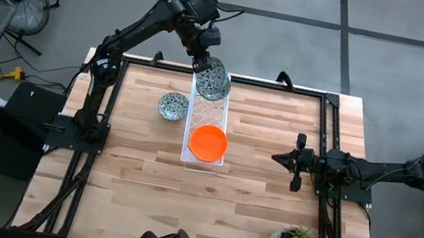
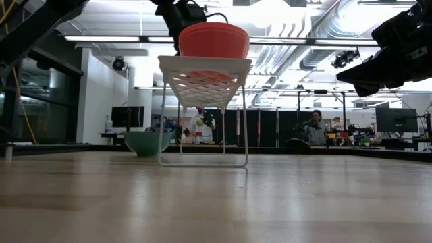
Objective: Pick & Place Mini bowls
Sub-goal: Stack the bottom white bowl on the white bowl on the shelf
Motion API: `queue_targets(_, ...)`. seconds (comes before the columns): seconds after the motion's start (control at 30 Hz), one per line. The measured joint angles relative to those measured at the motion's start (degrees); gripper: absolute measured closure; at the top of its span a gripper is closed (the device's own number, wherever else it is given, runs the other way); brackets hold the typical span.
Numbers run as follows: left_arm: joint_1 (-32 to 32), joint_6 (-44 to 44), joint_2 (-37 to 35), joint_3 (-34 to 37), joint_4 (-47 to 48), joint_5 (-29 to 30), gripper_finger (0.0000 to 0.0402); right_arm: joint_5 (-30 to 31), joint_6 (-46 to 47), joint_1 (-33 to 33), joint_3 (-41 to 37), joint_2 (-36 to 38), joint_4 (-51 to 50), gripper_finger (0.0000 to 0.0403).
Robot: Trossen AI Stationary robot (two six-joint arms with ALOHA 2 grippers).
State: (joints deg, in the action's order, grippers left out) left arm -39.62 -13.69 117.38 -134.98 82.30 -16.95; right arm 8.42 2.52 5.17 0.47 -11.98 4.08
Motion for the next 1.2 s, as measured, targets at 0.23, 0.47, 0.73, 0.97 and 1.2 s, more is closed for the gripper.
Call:
queue_targets(0.23, 0.3, 0.0, 0.3, 0.0, 0.1, 0.0, 0.0383, 0.0, 0.0, 0.0, 0.0, 0.0, 0.0, 0.0402)
queue_targets(0.47, 1.4, -1.5, 2.1, -0.1, 0.3, -0.3, 0.0383, 0.0, 0.0, 0.0, 0.0, 0.0, 0.0, 0.0402)
queue_targets(0.73, 1.4, -2.5, 2.4, 0.0, 0.3, 0.0, 0.0383, 0.0, 0.0, 0.0, 0.0, 0.0, 0.0, 0.0402)
queue_targets(0.97, 1.4, -2.6, 2.6, 0.0, 0.6, 2.1, 0.0380, 0.0, 0.0, 0.0, 0.0, 0.0, 0.0, 0.0403)
queue_targets(1.2, 1.4, -2.6, 2.6, 0.0, 0.5, 2.3, 0.0343, 0.0, 0.0, 0.0, 0.0, 0.0, 0.0, 0.0402)
